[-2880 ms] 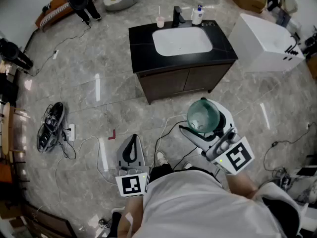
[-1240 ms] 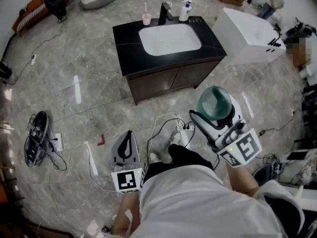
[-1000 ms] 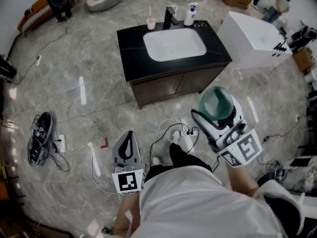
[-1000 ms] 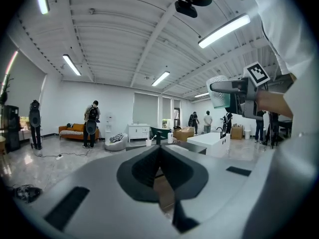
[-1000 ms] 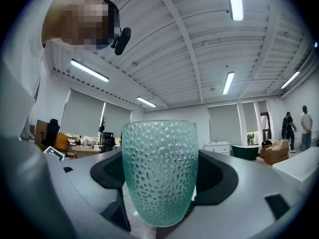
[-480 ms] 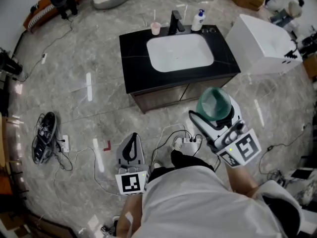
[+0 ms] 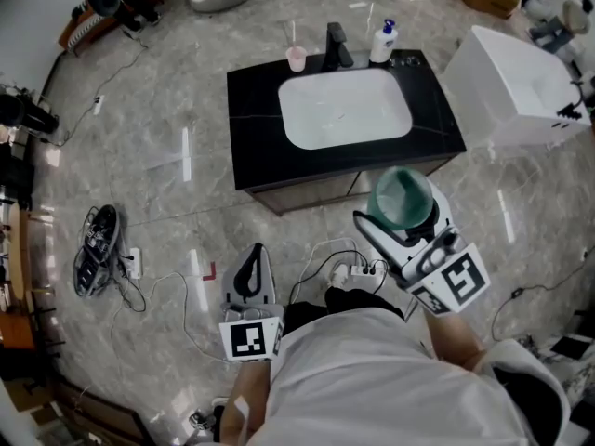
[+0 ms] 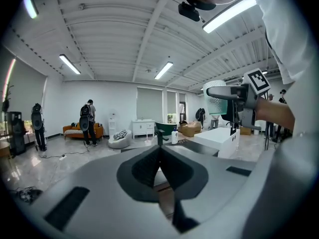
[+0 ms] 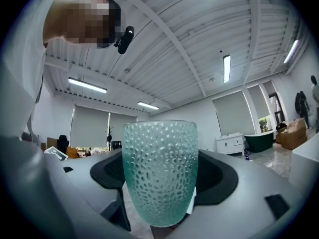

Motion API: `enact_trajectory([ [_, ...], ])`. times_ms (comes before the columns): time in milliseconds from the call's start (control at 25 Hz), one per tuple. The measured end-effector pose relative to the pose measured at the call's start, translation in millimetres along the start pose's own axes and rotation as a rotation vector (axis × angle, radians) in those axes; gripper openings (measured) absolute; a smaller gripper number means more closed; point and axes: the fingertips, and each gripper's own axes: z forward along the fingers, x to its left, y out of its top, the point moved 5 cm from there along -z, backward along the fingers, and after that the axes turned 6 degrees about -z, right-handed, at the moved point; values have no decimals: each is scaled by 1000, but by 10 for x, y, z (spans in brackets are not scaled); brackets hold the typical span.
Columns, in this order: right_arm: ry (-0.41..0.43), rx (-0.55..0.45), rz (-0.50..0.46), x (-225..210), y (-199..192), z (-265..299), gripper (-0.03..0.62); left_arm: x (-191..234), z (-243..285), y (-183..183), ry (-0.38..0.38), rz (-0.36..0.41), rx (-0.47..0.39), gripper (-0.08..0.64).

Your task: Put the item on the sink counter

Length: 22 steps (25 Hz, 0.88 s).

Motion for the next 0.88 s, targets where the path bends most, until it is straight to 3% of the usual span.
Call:
enact_trajectory([
  [520,101,-40,36,-272,-24,106,364,-72,197,235,123,69,-34,3],
  [680,137,-42,30,-195,-26,180,364,-53,180,158,135,56,-31,3],
  [880,126,-39,19,-178,-14,273,364,30,289,188,109,49,-42,3],
])
